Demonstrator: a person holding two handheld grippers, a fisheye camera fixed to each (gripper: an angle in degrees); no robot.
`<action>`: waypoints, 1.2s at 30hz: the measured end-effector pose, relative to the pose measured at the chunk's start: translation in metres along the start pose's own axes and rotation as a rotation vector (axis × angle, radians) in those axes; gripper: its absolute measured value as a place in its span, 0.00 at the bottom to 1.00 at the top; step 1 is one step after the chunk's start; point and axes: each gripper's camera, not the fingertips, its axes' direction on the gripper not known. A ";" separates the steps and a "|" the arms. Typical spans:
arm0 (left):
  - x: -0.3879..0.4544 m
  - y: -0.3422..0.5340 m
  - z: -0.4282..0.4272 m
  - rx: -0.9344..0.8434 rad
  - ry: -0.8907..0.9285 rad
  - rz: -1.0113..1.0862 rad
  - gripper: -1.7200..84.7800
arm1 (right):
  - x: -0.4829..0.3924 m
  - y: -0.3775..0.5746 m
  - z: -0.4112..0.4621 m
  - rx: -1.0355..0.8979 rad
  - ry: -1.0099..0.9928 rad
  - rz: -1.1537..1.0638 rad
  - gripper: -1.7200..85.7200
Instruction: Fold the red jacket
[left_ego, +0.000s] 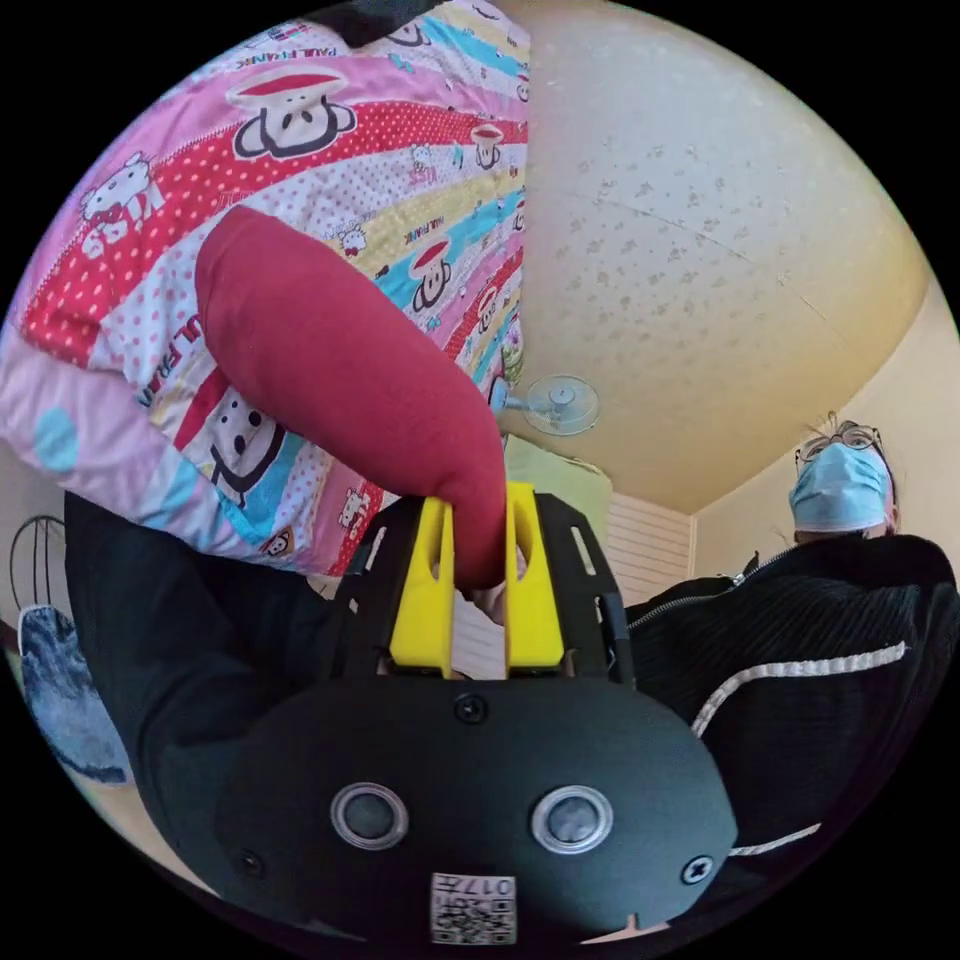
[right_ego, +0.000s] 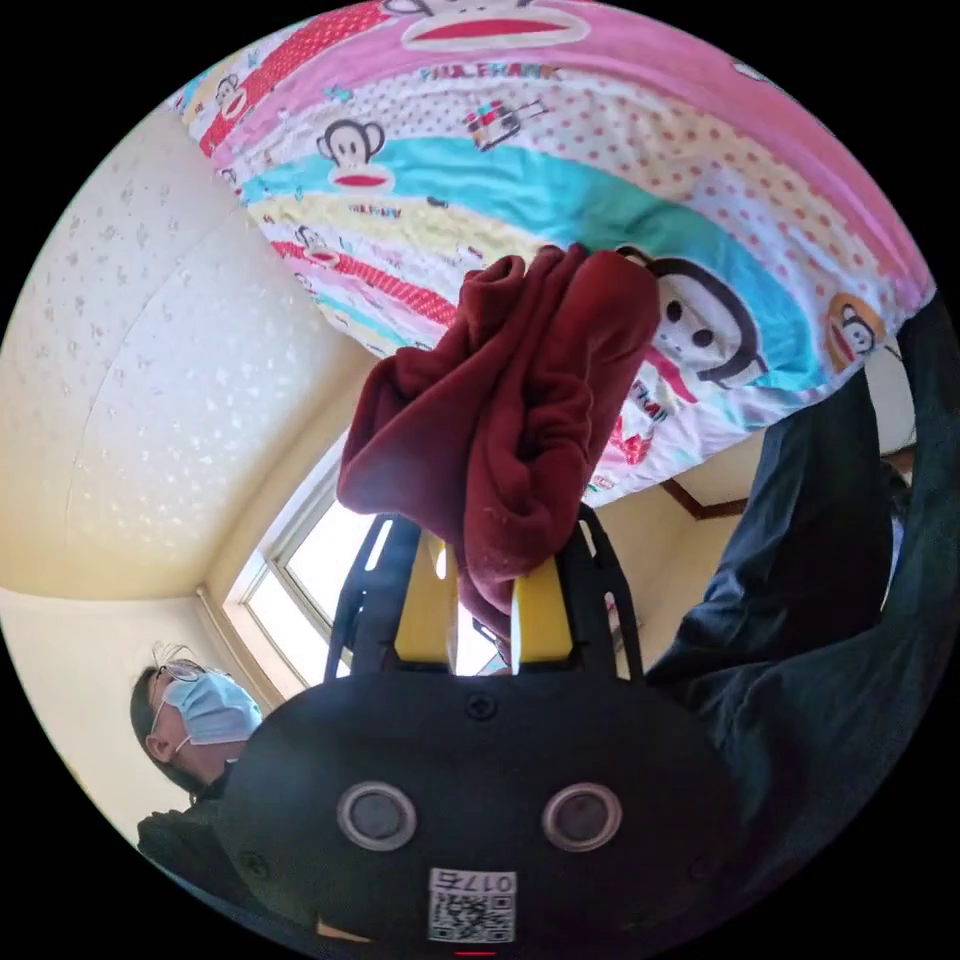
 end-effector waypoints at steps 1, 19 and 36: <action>0.002 0.003 -0.012 0.033 0.020 0.003 0.11 | -0.017 0.001 0.027 -0.052 0.032 -0.050 0.10; 0.071 -0.244 -0.309 0.533 -0.120 0.597 0.12 | -0.184 -0.077 0.503 -0.430 -0.093 -0.790 0.09; 0.061 -0.169 -0.449 0.765 -0.301 0.693 0.12 | -0.157 -0.018 0.675 -0.830 -0.117 -0.799 0.11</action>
